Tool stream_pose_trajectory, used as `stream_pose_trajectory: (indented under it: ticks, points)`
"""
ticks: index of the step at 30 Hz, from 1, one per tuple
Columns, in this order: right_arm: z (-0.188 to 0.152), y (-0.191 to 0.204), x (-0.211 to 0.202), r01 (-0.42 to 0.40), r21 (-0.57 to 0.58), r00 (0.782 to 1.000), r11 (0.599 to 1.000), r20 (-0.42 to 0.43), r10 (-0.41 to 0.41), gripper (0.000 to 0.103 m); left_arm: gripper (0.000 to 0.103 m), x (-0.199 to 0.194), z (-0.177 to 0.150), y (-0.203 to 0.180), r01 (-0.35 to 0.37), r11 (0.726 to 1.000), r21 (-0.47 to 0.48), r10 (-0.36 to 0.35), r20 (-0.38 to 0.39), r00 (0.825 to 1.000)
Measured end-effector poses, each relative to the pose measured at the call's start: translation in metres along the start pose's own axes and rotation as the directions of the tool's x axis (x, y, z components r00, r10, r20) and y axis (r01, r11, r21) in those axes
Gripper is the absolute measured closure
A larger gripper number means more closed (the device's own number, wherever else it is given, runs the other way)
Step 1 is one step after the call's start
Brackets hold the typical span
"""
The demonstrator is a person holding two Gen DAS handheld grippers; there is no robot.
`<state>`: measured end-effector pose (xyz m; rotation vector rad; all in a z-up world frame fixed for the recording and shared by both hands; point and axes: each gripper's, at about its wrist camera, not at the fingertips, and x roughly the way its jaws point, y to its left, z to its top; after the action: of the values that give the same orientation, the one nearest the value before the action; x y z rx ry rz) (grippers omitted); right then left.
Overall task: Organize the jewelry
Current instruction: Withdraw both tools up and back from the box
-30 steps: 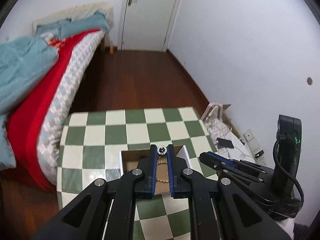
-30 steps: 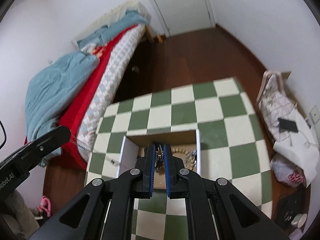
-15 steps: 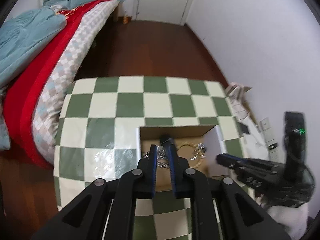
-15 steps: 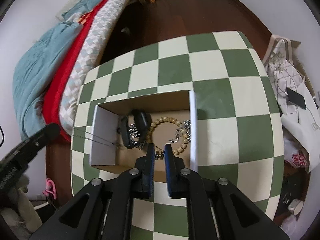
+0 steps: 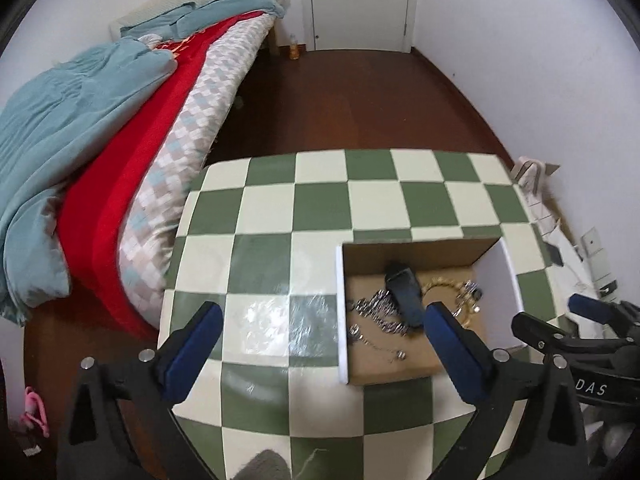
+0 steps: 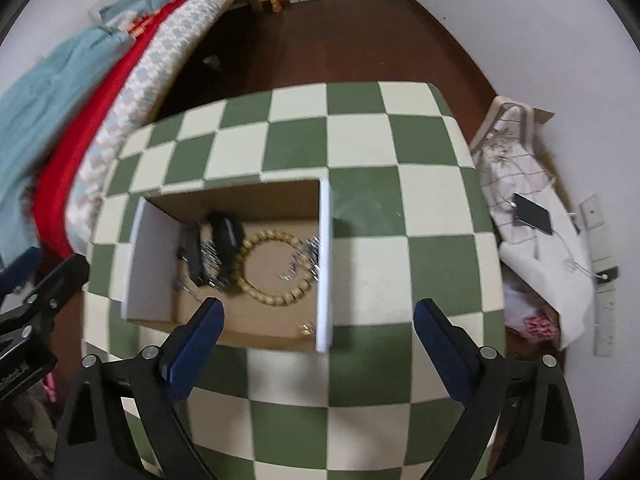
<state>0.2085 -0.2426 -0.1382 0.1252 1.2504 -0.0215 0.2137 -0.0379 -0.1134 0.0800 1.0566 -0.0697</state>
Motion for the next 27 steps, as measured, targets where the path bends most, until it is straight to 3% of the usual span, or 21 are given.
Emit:
stream_pose_trajectory:
  ticks: [1,12,27]
  points:
    - [-0.004,0.0,0.001,0.013,0.004,1.0,1.0,-0.002,-0.013,0.0,0.0,0.002,-0.004,0.0,-0.01,1.0,-0.001,0.01,-0.008,1.0]
    - [-0.034,0.004,-0.028,0.114,-0.011,0.99,0.993,0.08,-0.113,0.0,0.0,-0.009,-0.032,0.003,-0.056,0.998,-0.031,0.056,-0.002,0.998]
    - [-0.096,0.009,-0.144,0.128,0.008,0.957,0.992,0.261,-0.126,0.0,0.0,-0.118,-0.071,-0.002,-0.022,0.999,-0.031,0.026,0.134,0.991]
